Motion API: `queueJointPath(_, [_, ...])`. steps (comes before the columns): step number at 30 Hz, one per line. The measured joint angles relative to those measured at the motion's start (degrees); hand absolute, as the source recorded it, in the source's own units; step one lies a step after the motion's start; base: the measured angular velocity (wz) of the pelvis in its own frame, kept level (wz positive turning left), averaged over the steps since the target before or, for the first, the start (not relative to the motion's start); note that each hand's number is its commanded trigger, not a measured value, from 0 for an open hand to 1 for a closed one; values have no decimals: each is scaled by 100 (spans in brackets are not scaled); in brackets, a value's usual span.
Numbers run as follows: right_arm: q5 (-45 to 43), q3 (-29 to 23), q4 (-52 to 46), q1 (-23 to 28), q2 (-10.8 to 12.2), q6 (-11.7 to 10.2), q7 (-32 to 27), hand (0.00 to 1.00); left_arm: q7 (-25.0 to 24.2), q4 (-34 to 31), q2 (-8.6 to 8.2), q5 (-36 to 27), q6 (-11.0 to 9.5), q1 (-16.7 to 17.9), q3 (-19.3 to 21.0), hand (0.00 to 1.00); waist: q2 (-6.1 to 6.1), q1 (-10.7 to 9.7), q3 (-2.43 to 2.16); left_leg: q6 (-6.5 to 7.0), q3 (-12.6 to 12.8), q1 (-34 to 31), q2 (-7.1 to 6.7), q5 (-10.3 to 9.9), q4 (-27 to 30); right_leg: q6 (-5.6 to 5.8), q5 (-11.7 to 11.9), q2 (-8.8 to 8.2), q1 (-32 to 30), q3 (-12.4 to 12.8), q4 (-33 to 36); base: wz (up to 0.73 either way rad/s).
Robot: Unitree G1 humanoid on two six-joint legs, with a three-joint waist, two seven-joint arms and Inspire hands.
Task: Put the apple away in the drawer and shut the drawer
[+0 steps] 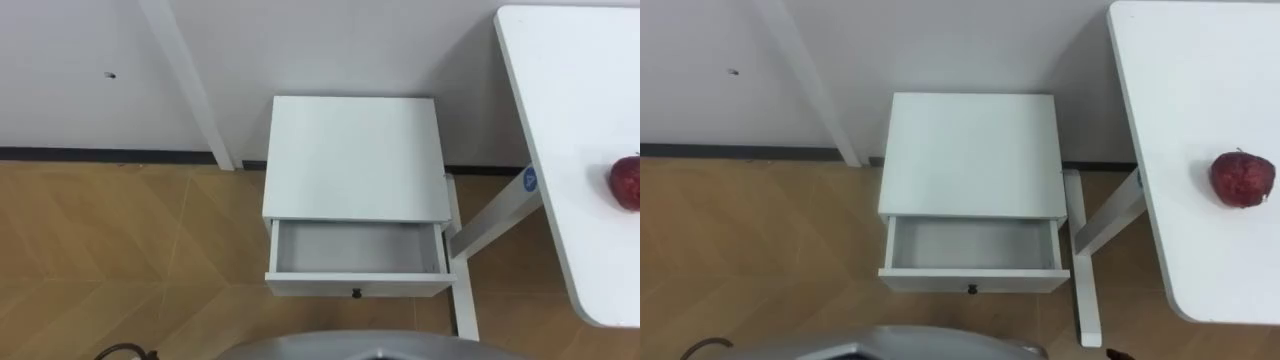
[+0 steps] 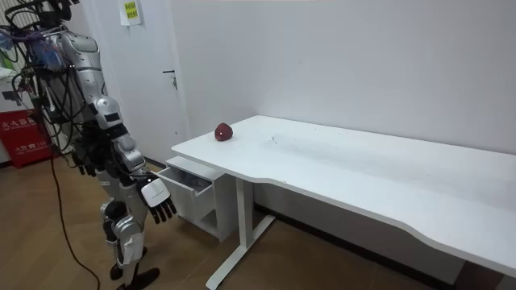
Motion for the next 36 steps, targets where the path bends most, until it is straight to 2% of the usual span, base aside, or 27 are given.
queueJointPath(9, [179,-32,5,-6,1,-44,-10,0,12,-3,7,-11,-3,-55,6,0,38,-3,-2,1,17,11,1,-1,-3,0,0,3,-1,47,4,0])
queueJointPath(12, [986,-190,5,17,12,-45,-25,0,13,-3,6,-24,-20,-92,7,0,32,-17,0,1,25,10,3,-1,6,0,0,2,-2,53,4,0])
queueJointPath(17, [2524,-1065,-299,121,6,-60,-150,0,28,-51,21,-12,-131,-19,261,0,7,-125,2,2,61,18,4,-1,-1,0,0,9,-9,129,3,-4])
queueJointPath(20, [3615,-1631,-464,122,-7,-190,-345,0,85,-72,60,-24,-210,24,467,0,-12,-244,-1,8,120,21,12,-6,-7,1,0,8,-20,175,4,-7])
queueJointPath(22, [4730,-2070,-700,176,-11,-252,-460,0,185,-78,74,-39,-325,25,549,0,-11,-342,-1,12,154,17,15,-9,-7,3,2,11,-33,222,8,-10])
queueJointPath(27, [6272,-2906,-860,106,-24,-478,-681,0,286,-100,123,-18,-498,85,673,0,-38,-499,-22,9,229,18,32,-17,-12,7,3,54,-71,321,46,-10])
queueJointPath(29, [6965,-3028,-1041,143,-36,-541,-865,0,289,-103,171,-25,-550,77,689,0,-67,-510,-37,8,274,-11,51,-17,5,7,3,51,-156,319,121,-13])
queueJointPath(31, [7299,-3038,-1336,167,-35,-653,-1055,0,289,-113,225,-36,-564,69,688,0,-71,-508,-44,8,312,-44,60,-17,17,8,4,48,-208,334,140,-8])
queueJointPath(36, [7668,-3189,-2172,101,-66,-851,-1458,0,289,-147,346,-26,-568,9,689,0,-84,-532,-48,11,315,-106,66,-15,20,9,4,39,-273,331,205,-1])
